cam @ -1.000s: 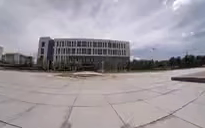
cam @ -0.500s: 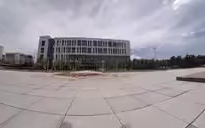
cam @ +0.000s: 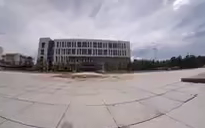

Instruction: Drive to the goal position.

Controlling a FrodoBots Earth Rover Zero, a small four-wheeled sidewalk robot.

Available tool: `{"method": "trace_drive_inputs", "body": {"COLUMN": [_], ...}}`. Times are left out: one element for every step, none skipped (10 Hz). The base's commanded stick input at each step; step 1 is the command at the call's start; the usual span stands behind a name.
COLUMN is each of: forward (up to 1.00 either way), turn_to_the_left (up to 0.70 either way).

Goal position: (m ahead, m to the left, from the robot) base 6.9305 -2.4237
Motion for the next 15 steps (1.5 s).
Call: {"method": "trace_drive_inputs", "body": {"forward": [0.7, 0.7, 0.7, 0.7, 0.7, 0.7, 0.7, 0.7, 0.7, 0.7, 0.7, 0.7, 0.7, 0.7, 0.7], "turn_to_the_left": [0.0, 0.0, 0.0, 0.0, 0.0, -0.02, -0.35, -0.35, -0.35, -0.22, -0.03, 0.0, 0.0, 0.0, 0.0]}}
